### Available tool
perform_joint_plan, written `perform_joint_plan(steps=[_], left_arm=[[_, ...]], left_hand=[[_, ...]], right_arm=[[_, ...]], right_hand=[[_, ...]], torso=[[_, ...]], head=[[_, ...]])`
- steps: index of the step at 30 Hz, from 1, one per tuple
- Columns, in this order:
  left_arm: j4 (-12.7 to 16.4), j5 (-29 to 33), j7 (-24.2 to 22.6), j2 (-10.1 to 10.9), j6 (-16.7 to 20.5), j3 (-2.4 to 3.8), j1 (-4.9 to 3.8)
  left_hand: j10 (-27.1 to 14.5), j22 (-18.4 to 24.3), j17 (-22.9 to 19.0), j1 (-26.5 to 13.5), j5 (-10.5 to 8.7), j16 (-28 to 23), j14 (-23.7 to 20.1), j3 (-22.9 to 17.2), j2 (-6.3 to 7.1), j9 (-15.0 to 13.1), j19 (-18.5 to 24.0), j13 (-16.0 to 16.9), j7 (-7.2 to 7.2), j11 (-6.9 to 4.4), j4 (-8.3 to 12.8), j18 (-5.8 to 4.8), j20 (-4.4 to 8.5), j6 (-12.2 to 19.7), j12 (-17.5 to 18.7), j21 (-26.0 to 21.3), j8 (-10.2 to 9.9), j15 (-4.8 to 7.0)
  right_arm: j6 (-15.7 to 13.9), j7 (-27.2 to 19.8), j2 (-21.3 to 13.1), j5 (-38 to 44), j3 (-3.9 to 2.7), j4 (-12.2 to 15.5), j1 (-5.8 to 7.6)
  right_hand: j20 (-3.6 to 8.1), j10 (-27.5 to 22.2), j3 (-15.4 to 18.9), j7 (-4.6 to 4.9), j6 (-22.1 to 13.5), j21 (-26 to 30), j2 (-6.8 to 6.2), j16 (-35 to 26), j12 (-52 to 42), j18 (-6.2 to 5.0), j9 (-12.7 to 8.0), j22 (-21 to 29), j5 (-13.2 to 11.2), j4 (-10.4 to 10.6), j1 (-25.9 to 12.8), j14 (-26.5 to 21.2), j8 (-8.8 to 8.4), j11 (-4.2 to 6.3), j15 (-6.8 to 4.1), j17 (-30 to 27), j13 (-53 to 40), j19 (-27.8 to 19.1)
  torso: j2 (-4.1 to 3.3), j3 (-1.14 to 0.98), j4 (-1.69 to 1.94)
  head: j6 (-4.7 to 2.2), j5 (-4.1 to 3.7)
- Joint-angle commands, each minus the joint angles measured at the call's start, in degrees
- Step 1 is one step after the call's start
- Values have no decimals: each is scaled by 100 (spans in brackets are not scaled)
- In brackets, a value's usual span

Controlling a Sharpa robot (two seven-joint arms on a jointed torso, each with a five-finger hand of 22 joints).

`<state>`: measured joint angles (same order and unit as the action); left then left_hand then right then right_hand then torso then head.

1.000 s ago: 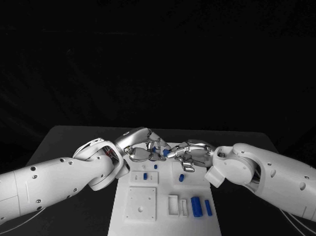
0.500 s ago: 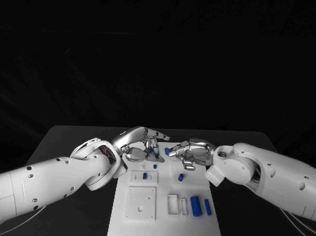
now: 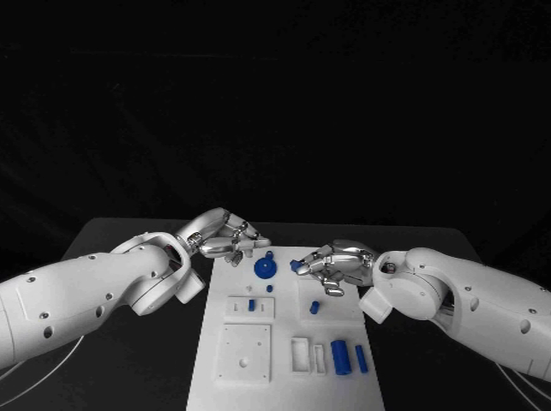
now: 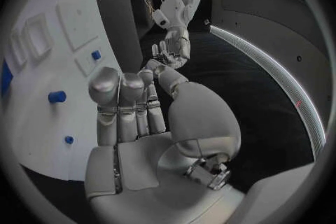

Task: Assemble the parts on the task board

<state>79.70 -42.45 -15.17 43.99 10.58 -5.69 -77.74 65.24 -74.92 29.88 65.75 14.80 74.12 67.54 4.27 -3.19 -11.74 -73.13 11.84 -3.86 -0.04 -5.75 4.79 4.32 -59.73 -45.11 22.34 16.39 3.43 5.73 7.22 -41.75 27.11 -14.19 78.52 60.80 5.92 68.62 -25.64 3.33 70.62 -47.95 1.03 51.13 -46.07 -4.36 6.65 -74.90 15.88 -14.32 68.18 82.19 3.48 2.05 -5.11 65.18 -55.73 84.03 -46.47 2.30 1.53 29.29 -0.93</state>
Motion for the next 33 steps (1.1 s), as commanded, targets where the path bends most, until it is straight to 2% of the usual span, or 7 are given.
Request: perform_joint_plan(steps=[1, 3, 6, 11, 19, 24, 33], left_arm=[[-95, 669, 896, -64, -1571, -2, -61], [-156, 692, 1037, -118, -1791, -12, -88], [-250, 707, 1155, -215, -1962, -33, -115], [-362, 738, 1171, -340, -2060, -64, -133], [-408, 748, 1118, -453, -2170, -150, -140], [-409, 592, 1082, -497, -2187, -177, -140], [-427, 5, 971, -575, -2135, -193, -140]], left_hand=[[-104, -149, 143, 53, 103, 211, 98, -2, -120, -861, 11, 366, 152, -96, 172, -125, 93, 277, -434, 421, 631, 66], [-214, -143, 235, -26, 166, 274, 99, -6, -233, -1605, 115, 615, 185, -149, 106, -126, 114, 536, -732, 701, 1147, 85], [-340, -135, 340, -179, 951, 303, 79, -71, -272, -2413, 238, 776, 282, -178, -220, -134, 128, 813, -933, 906, 1724, 108], [-468, -121, 397, -472, 1657, 309, 15, -357, 12, -3416, 378, 894, 357, -227, -862, -159, 147, 1123, -1122, 1074, 2474, 123], [-701, -108, 357, -713, 1395, 312, -170, -298, 286, -3500, 517, 933, 246, -120, -956, -134, 66, 1279, -1215, 1052, 2355, 42], [-826, -90, 279, -746, 1042, 287, -293, -193, 316, -3461, 582, 900, 187, -60, -848, -109, 5, 1351, -1215, 942, 2278, -16], [-981, -92, 111, -691, 972, 282, -474, -148, 320, -3113, 595, 794, 106, 20, -639, -88, -74, 1397, -1174, 627, 2090, -94]], right_arm=[[235, 237, -9, 557, 0, 17, -4], [300, 323, -11, 637, 0, 18, 2], [419, 435, -3, 621, 1, 3, 31], [626, 594, 66, 216, 10, -121, 121], [898, 746, 246, -98, 120, -382, 269], [1051, 781, 296, -166, 191, -435, 304], [1473, 907, 326, -297, 224, -447, 322]], right_hand=[[52, 23, -21, 3, 27, 15, 14, 14, 40, 47, 307, -599, 5, -7, -10, 10, 19, -9, -22, 0, 3, 27], [53, 29, -20, 3, 30, 17, 11, 14, 41, 46, 311, -598, 9, -18, -8, 12, 20, -8, -23, 1, 3, 26], [53, 34, -24, 1, 34, 9, 11, 21, 40, 47, 314, -601, -4, -24, -12, 15, 19, -7, -24, 5, 0, 28], [51, 35, -23, 0, 35, 32, 12, 11, 41, 47, 318, -596, 27, -29, -28, 8, 20, -8, -21, 2, -6, 18], [49, 45, -10, -3, 43, 35, 17, 13, 18, 48, 324, -596, 10, -39, -35, 0, 21, -7, -20, 7, -33, 10], [48, 35, -5, -3, 44, 43, 15, 15, 30, 48, 327, -594, 39, -45, -38, 0, 20, -8, -19, 9, -30, 4], [49, 24, -8, -1, 43, 45, 19, 23, 44, 48, 330, -593, 97, -62, -52, -3, 19, -9, -19, 18, -33, -6]], torso=[[14, -5, 4], [14, -2, 7], [15, 7, 7], [15, -4, -9], [24, 1, 10], [16, 7, -4], [3, 7, -6]], head=[[20, 9], [32, 19], [41, 35], [42, 72], [8, 69], [13, 50], [9, 25]])
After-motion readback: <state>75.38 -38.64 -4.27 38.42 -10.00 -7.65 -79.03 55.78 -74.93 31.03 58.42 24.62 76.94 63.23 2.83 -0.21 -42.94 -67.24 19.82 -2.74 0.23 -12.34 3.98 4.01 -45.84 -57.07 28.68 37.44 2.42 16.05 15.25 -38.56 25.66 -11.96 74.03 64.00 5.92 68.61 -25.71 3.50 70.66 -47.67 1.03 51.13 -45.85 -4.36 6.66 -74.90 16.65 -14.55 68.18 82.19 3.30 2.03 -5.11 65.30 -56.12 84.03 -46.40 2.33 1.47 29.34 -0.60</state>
